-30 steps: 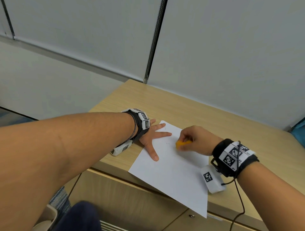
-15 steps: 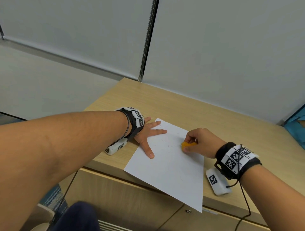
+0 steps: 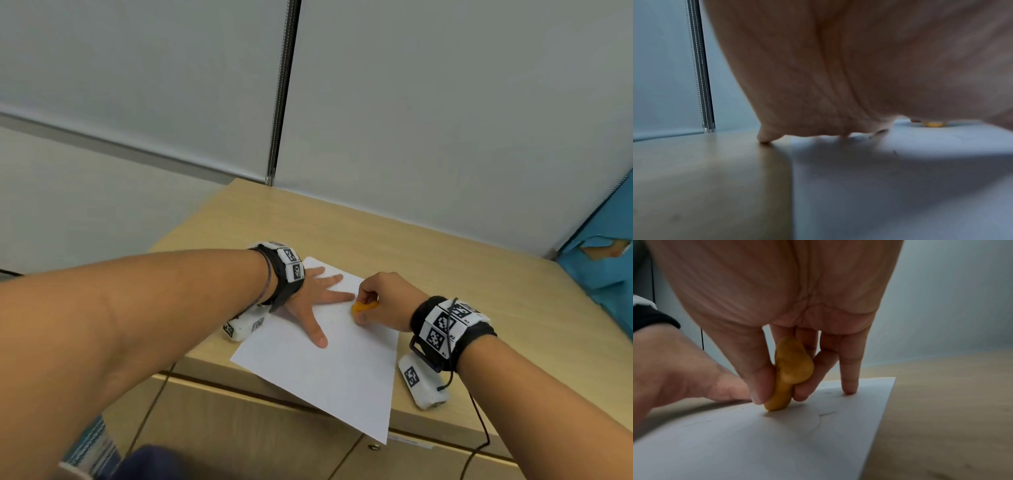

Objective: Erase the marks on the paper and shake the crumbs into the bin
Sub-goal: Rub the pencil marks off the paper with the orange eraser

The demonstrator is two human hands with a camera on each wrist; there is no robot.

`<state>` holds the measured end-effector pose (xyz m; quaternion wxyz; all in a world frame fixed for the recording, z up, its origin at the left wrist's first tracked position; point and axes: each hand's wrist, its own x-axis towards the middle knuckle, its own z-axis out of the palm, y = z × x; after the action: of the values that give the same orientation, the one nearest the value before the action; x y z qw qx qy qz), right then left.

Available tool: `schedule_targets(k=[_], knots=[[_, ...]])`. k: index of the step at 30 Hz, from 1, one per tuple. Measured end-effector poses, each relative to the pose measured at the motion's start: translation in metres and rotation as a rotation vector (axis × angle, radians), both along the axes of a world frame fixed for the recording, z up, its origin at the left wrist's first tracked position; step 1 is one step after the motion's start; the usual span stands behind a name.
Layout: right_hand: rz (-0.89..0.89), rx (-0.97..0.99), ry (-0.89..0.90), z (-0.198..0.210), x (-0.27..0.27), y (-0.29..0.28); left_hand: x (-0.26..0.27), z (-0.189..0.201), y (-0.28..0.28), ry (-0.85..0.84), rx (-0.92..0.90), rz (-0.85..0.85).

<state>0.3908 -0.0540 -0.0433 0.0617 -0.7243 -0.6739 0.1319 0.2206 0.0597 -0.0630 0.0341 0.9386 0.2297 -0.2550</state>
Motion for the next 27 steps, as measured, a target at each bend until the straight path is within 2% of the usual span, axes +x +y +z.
schedule_targets(k=[10,15,18,23,27], knots=[[0.129,0.034,-0.084,0.002,-0.032,0.028,0.002,-0.012,0.004,-0.027,-0.021,-0.002],[0.17,-0.086,-0.185,0.011,-0.013,0.02,0.002,-0.01,0.003,-0.027,-0.014,0.012],[0.173,-0.136,-0.184,0.019,-0.008,0.022,0.002,-0.01,0.002,-0.033,-0.021,0.029],[0.23,-0.034,-0.099,0.01,-0.023,0.039,0.001,-0.014,0.005,-0.066,-0.052,-0.001],[0.197,-0.042,-0.117,0.008,-0.01,0.032,0.002,-0.014,0.006,-0.062,-0.025,0.018]])
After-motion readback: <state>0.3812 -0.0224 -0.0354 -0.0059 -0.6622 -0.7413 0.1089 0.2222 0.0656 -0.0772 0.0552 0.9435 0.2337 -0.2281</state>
